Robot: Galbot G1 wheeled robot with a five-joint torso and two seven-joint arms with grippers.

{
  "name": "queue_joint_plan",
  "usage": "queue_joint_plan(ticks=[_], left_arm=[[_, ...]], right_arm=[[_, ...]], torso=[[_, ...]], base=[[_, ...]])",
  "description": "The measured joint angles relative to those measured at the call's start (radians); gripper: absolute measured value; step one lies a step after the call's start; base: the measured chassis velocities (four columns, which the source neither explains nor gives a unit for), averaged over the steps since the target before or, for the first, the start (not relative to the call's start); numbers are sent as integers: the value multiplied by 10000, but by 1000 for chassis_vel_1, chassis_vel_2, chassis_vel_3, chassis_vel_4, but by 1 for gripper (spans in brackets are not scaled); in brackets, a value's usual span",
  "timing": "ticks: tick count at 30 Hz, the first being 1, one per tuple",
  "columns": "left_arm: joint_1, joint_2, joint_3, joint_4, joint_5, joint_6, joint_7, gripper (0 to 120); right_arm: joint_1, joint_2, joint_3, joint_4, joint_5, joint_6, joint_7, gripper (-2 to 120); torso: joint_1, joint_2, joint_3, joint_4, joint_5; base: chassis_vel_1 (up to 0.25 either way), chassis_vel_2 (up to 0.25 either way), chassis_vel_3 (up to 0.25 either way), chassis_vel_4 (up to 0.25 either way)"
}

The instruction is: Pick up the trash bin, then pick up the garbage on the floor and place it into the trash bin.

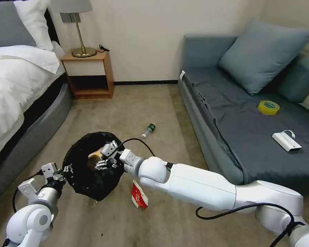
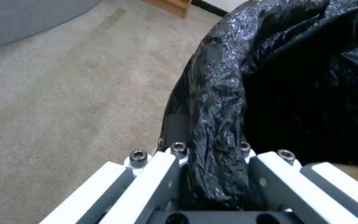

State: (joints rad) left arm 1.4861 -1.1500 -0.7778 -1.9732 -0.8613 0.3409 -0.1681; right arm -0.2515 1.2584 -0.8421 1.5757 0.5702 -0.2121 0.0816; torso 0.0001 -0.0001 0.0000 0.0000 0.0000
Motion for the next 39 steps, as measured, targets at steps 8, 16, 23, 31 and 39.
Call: queue_joint_plan(ticks=[8,16,23,31,39], left_arm=[[-14,24,-19,143,63,-127,-87,4],[-50,-107,-390,159,794,-376,-328,4],[-53,-80,-708,536,1205,-557,-347,4],[-74,-37,-855,560,1180,-561,-322,4],[-85,-53,-800,545,1193,-561,-182,4]], right_arm=[[65,49,161,284,497,-65,447,100],[-1123,-290,1667,610,1981,-960,1944,100],[-2530,-657,2280,452,3465,-2622,3304,100],[-3161,-367,2208,283,7349,-4458,5279,100],[-3299,32,2037,-1140,7812,-4765,5541,100]], torso=[[-1,1,0,1,0],[-1,1,0,-2,0],[-1,1,0,-2,1],[-1,0,-1,2,1],[-1,1,-1,0,0]], base=[[0,0,0,0],[0,0,0,0],[0,0,0,0],[0,0,0,0],[0,0,0,0]])
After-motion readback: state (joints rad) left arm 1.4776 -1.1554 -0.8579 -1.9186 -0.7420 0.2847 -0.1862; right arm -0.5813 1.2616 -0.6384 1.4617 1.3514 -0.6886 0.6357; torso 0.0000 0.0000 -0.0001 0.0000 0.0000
